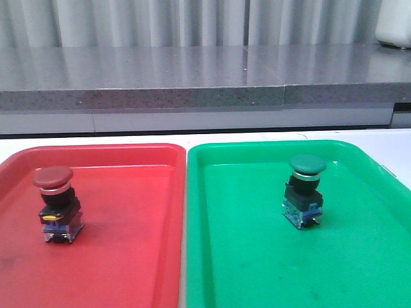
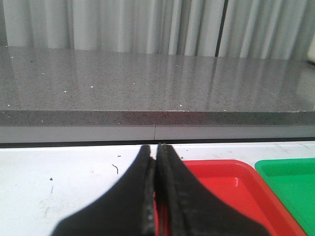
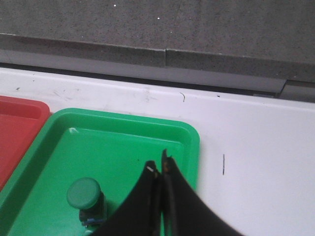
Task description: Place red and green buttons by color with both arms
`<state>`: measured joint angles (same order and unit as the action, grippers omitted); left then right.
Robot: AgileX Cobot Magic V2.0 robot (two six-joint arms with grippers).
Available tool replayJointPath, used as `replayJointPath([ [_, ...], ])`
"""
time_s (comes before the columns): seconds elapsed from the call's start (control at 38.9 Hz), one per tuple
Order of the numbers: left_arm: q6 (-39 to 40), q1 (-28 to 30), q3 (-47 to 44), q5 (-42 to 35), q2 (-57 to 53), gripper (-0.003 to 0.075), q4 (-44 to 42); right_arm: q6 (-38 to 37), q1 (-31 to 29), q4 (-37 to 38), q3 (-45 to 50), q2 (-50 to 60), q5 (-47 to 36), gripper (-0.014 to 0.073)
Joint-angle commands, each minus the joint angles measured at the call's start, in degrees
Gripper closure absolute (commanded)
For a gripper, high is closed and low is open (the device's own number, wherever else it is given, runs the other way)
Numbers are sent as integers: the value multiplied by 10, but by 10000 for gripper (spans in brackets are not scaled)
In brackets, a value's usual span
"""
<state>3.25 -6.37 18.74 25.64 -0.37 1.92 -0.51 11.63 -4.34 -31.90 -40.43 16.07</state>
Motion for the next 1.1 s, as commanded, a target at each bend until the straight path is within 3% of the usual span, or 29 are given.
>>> replayJointPath([
  [0.0, 6, 3, 14, -44, -7, 740, 6, 1, -3, 4, 45, 77, -58, 662],
  [0.21, 6, 3, 14, -44, -7, 740, 6, 1, -3, 4, 117, 226, -55, 662],
  [0.36, 6, 3, 14, -44, -7, 740, 6, 1, -3, 4, 133, 277, -42, 662],
  [1.08, 6, 3, 14, -44, -7, 740, 6, 1, -3, 4, 133, 280, -40, 662],
])
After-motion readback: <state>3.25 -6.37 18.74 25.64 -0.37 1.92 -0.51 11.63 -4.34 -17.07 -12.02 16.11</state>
